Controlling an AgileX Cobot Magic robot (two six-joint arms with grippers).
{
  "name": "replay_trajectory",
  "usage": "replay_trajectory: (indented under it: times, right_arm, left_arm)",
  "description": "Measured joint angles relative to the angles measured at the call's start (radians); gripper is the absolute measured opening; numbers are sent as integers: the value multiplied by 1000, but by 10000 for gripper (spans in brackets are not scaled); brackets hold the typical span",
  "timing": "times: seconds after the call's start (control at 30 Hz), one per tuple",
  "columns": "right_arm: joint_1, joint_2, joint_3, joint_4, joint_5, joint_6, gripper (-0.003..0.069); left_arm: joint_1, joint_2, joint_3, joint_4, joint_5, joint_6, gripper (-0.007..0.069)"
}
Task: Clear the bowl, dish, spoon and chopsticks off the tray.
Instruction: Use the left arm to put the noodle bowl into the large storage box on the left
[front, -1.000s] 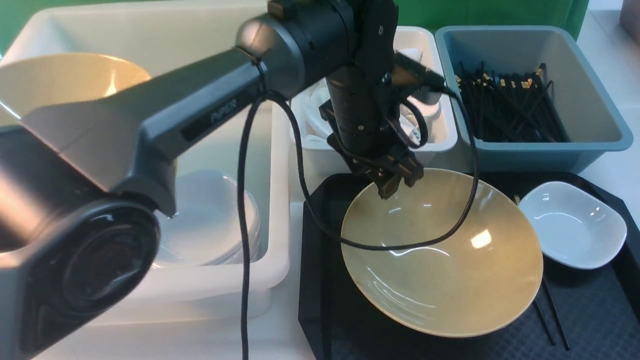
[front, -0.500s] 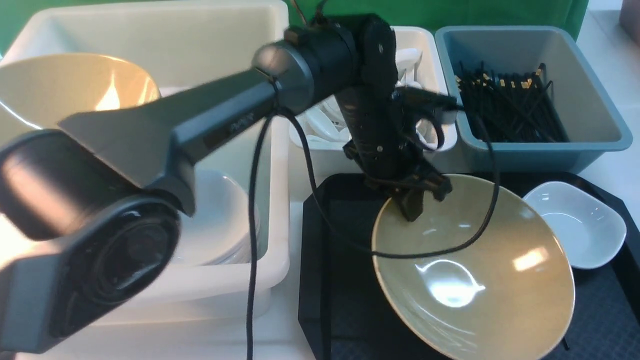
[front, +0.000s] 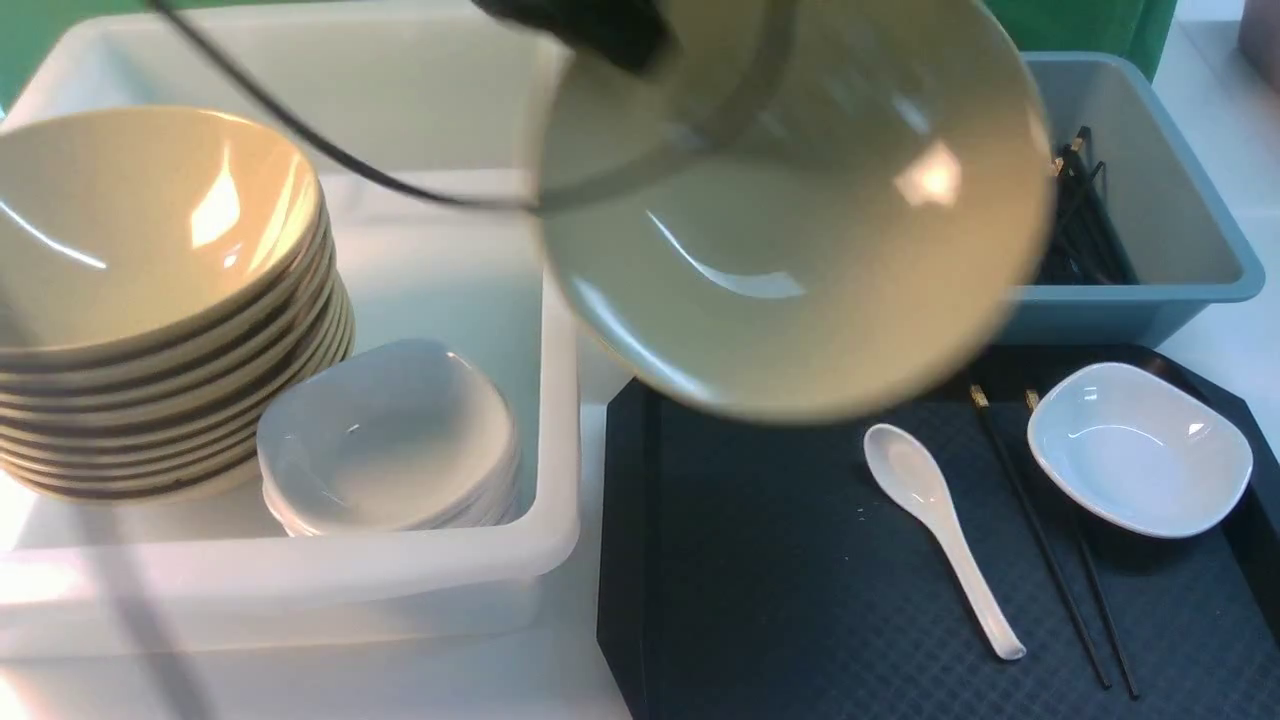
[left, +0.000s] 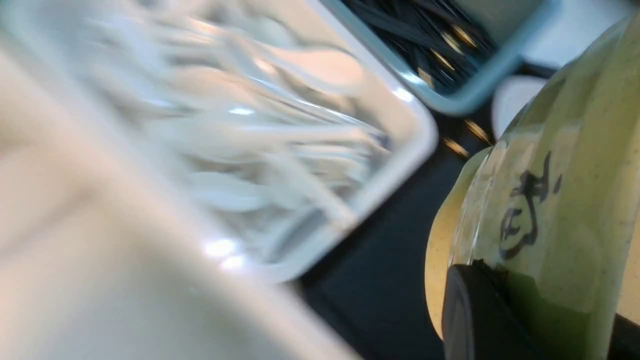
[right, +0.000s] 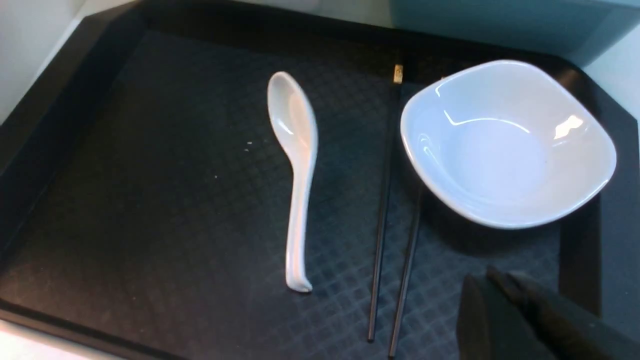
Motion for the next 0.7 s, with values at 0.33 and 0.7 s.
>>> replay_trajectory:
  times: [0.33,0.7]
  right_arm:
    - [46,0,0,1,-17,7,45]
    - [58,0,9,1,-49,7,52]
  left_arm:
    - [612,-169,219,8,-2,-55,5]
    - [720,-171,505,82,-131,-94,81]
